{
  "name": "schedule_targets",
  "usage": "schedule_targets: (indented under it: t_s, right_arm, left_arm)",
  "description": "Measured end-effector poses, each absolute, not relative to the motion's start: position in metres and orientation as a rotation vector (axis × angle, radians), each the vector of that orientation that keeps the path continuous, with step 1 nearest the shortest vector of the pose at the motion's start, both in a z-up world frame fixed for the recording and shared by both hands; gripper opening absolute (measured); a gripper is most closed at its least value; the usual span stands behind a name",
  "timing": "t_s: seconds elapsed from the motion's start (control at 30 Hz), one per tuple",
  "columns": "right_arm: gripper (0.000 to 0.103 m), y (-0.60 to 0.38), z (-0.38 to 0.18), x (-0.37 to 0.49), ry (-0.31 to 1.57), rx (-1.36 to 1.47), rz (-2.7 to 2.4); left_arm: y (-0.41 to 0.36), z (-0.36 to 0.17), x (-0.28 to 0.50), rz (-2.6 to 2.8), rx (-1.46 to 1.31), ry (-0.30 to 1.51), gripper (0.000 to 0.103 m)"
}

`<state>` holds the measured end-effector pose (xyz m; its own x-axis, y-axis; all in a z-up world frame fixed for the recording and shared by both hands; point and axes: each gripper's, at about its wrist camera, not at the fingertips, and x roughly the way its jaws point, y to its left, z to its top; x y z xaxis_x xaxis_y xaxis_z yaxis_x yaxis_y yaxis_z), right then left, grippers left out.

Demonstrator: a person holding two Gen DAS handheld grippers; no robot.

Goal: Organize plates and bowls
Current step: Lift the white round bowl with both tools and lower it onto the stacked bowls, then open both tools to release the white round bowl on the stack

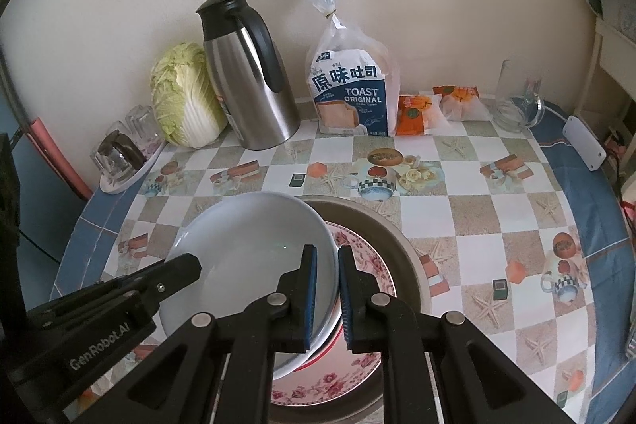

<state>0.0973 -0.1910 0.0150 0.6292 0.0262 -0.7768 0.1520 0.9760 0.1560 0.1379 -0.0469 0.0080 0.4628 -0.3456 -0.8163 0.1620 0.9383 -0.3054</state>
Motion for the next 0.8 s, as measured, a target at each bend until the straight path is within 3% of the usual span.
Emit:
schedule_targets:
  t_s: [0.1, 0.2, 0.3, 0.43, 0.63, 0.8]
  right_arm:
    - [0.013, -0.192, 0.020, 0.095, 0.877, 0.218, -0.074]
    - [0.035, -0.191, 0.020, 0.095, 0.880, 0.211, -0.073]
    - [0.041, -0.191, 0.021, 0.094, 0.881, 0.209, -0.074]
    - [0.060, -0.193, 0.022, 0.093, 0.877, 0.208, -0.086]
    - [0.072, -0.196, 0.020, 0.093, 0.887, 0.210, -0.096]
    - [0.078, -0.200, 0.017, 0.094, 0.895, 0.217, -0.108]
  left_arm:
    - [-0.046, 0.009, 0.137, -0.314, -0.198, 1.045, 0.011]
    - [-0.045, 0.013, 0.136, -0.320, -0.210, 1.041, 0.015]
    - [-0.045, 0.018, 0.132, -0.326, -0.206, 1.027, 0.026]
    - [-0.045, 0.023, 0.131, -0.317, -0.202, 1.017, 0.040]
    - [-0.039, 0.026, 0.131, -0.288, -0.201, 1.008, 0.050]
    - [-0.035, 0.026, 0.133, -0.251, -0.194, 1.004, 0.068]
